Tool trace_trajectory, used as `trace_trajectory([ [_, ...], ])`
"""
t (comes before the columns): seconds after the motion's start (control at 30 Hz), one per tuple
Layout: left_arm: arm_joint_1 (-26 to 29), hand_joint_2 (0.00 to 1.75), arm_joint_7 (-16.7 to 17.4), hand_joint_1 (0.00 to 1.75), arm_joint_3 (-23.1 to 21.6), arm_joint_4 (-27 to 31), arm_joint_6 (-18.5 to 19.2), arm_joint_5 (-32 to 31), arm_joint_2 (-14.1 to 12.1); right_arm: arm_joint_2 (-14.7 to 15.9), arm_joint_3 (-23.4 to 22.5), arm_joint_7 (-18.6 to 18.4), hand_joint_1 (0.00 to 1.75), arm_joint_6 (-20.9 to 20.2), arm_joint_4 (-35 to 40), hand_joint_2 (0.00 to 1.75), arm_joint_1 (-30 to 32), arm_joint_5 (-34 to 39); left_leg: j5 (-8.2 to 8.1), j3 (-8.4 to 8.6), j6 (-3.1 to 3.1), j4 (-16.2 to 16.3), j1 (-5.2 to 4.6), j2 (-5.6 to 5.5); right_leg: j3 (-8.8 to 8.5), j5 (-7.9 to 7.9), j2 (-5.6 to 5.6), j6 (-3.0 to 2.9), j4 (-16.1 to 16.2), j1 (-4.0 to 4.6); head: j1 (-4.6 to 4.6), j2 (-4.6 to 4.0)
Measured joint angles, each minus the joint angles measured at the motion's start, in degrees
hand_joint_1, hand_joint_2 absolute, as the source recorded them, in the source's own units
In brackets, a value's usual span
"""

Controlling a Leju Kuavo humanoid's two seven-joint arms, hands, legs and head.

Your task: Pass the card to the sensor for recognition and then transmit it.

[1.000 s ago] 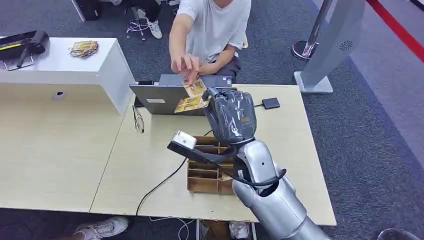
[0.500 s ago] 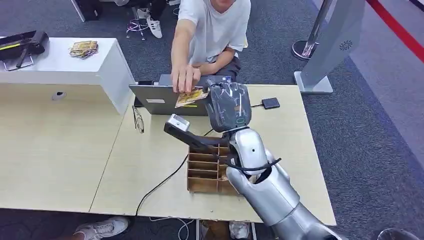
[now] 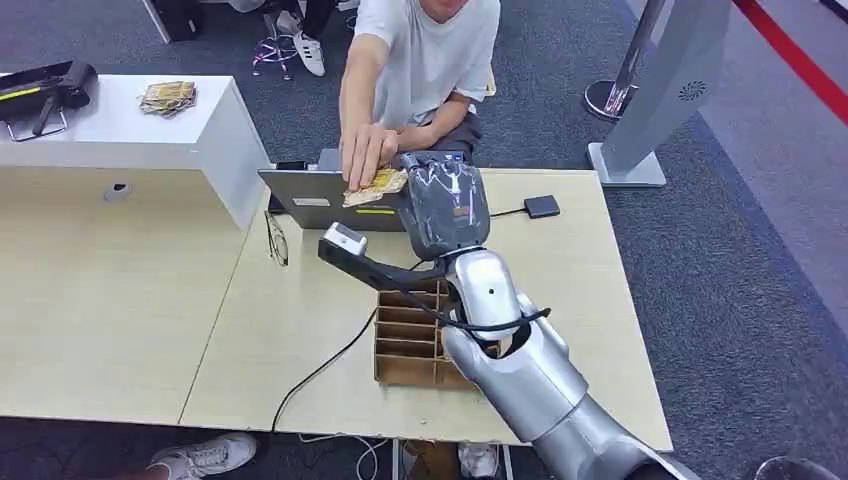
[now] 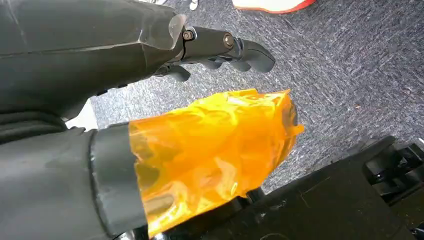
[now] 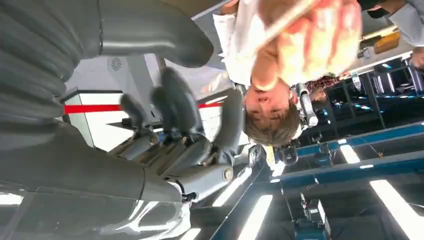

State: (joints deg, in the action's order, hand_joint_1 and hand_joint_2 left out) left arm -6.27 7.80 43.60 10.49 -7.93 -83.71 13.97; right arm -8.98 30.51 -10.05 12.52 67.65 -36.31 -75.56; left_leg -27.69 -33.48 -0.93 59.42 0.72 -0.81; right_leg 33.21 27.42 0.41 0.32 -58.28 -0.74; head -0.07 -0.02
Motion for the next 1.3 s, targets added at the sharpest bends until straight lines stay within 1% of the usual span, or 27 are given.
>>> trace_trajectory([
  [0.23,0.01,0.00,0.00,0.00,0.02,0.00,-0.13,0.39,0.00,0.00,0.26,0.44,0.00,0.15,0.35,0.00,0.00,0.53,0.00,0.00,0.00,0.00,0.00,0.00,0.00,0.00,0.00,0.00,0.00,0.00,0.00,0.00],
  [0.4,0.03,0.00,-0.09,0.00,0.04,0.00,-0.70,1.01,0.00,0.02,0.35,2.14,0.00,1.33,2.36,0.00,0.66,1.93,0.00,0.00,0.00,0.00,0.00,0.00,0.02,0.00,0.01,0.00,0.00,0.00,0.00,0.00],
  [0.57,0.06,0.00,-0.17,0.00,0.07,0.00,-1.18,1.58,0.00,0.37,0.37,5.73,0.00,3.15,5.82,0.00,2.96,5.73,0.00,0.00,0.00,0.00,0.00,0.00,0.03,0.00,0.00,0.00,0.01,0.00,0.00,0.00],
  [0.7,0.09,0.00,-0.20,0.00,0.11,0.00,-1.55,2.14,0.00,0.61,0.42,9.25,0.00,4.57,9.30,0.00,5.25,10.46,0.00,-0.01,0.00,0.00,0.00,0.01,0.03,0.00,0.00,0.00,0.01,0.00,0.00,0.00],
  [0.83,0.16,0.00,-0.37,0.00,0.22,0.00,-2.21,2.97,-0.02,0.79,0.52,13.33,0.00,4.57,12.98,0.00,7.84,16.90,0.00,-0.01,0.00,-0.01,0.00,0.01,0.03,0.01,0.00,0.00,0.01,0.00,-0.02,0.00],
  [0.9,0.21,0.00,-0.77,0.00,0.31,0.00,-2.58,3.57,-0.02,0.87,0.55,16.29,0.00,3.21,14.76,0.00,9.25,23.17,0.00,-0.01,0.00,-0.01,0.00,0.00,0.03,0.01,0.00,0.00,0.01,0.00,0.00,0.00],
  [0.97,0.42,0.00,-1.29,0.00,0.53,0.00,-2.97,3.98,-0.04,0.90,0.57,19.50,0.00,0.74,17.07,0.00,11.30,31.22,-0.01,-0.01,0.00,-0.01,0.00,0.01,0.03,0.01,0.00,-0.01,0.01,0.00,0.00,0.00],
  [1.0,0.52,0.00,-1.29,0.00,0.63,0.00,-3.06,4.11,-0.04,0.98,0.57,20.45,0.00,-0.32,17.93,0.00,12.07,33.71,-0.01,-0.01,0.00,-0.01,0.00,0.01,0.04,0.01,0.00,-0.01,0.01,0.00,-0.02,0.00],
  [1.2,1.09,0.00,-2.03,0.00,0.96,0.00,-3.78,4.70,-0.13,2.01,0.48,26.53,0.00,-10.07,20.98,0.00,15.75,52.71,-0.01,-0.01,0.00,-0.01,0.00,0.01,0.04,0.02,0.00,-0.01,0.02,0.00,0.00,0.00],
  [1.3,1.15,0.00,-2.25,0.00,1.29,0.00,-3.85,4.96,-0.22,2.80,0.46,28.04,0.00,-13.37,21.62,0.00,17.19,58.42,-0.01,-0.01,0.00,-0.01,0.00,0.01,0.04,0.01,0.00,-0.01,0.02,0.00,0.00,0.00],
])
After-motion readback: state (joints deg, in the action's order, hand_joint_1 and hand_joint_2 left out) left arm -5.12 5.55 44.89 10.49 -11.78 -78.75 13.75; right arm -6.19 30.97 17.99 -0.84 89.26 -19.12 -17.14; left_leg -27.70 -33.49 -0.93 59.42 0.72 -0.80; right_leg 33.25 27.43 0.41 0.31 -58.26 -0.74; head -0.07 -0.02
